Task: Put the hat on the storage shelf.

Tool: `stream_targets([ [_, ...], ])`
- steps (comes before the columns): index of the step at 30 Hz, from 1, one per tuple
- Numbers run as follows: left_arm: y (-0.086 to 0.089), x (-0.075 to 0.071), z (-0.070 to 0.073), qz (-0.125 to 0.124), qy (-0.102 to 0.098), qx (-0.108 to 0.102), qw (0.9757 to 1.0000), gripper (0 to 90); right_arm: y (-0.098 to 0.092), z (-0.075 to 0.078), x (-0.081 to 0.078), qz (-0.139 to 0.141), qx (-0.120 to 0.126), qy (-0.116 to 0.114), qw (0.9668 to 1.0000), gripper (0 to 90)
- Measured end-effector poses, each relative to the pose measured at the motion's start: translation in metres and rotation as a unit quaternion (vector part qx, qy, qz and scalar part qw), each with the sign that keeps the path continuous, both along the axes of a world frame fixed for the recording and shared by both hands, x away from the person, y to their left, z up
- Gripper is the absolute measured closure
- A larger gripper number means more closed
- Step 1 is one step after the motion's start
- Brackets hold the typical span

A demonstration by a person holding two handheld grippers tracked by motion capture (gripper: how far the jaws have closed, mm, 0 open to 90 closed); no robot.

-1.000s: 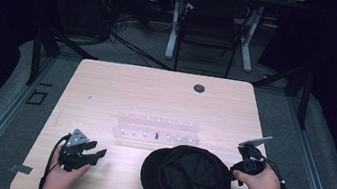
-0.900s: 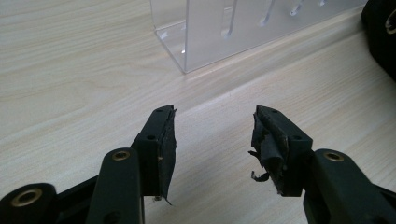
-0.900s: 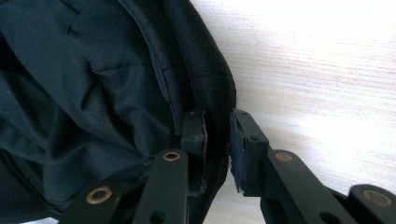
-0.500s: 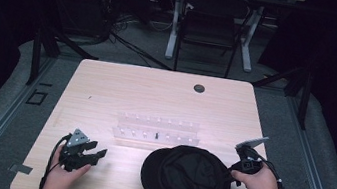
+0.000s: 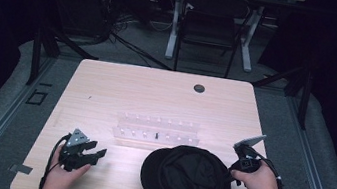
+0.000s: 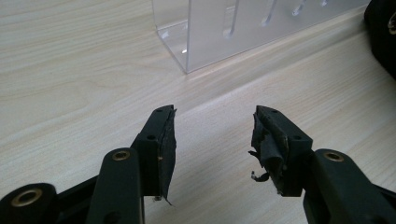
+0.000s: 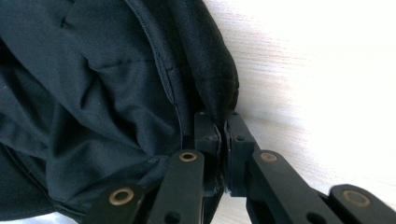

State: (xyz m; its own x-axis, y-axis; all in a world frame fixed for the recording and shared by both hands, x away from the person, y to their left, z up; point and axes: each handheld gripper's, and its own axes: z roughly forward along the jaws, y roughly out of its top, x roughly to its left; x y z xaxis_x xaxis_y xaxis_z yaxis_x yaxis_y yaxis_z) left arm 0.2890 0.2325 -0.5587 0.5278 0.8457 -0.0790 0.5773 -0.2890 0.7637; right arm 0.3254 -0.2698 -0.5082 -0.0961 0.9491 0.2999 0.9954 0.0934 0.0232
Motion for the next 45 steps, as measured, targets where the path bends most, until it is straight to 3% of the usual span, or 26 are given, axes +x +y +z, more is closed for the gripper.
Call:
stream_targets([
  [5,0.0,0.0,0.001,0.0,0.002,0.001,1.0,49.2,-0.001,0.007,0.0,0.011,0.003,0.004,0.9999,86.5],
  [9,0.0,0.0,0.0,0.0,0.0,0.001,1.0,49.2,0.002,0.013,-0.001,0.0,0.01,-0.007,0.9999,86.4],
  [10,0.0,0.0,0.0,0.0,0.001,0.001,1.0,49.2,0.002,0.015,-0.001,0.012,0.007,-0.004,0.9999,86.7],
  [15,0.0,0.0,0.0,0.001,0.0,0.0,1.0,49.2,0.004,0.02,-0.003,0.001,0.009,-0.009,0.9999,87.5],
  [19,0.0,0.0,0.0,0.001,-0.002,0.001,1.0,49.2,0.005,0.027,-0.002,0.008,0.013,-0.013,0.9998,87.6],
  [26,0.001,0.0,0.0,0.001,-0.002,0.001,1.0,49.2,0.004,0.04,-0.001,0.016,0.038,-0.01,0.9991,88.3],
  [31,0.0,0.0,0.0,0.002,-0.003,0.0,1.0,49.2,0.008,0.047,-0.003,0.008,0.051,-0.019,0.9985,88.4],
  [35,0.0,0.0,0.0,0.003,-0.002,0.002,1.0,49.2,0.007,0.053,-0.002,0.02,0.057,-0.011,0.9981,88.4],
  [38,0.0,0.0,0.0,0.002,-0.003,0.001,1.0,49.2,0.009,0.057,-0.004,0.007,0.07,-0.011,0.9975,88.4],
  [45,0.0,0.0,0.0,0.001,-0.003,0.001,1.0,49.2,0.009,0.076,-0.006,0.019,0.098,0.001,0.995,88.4],
])
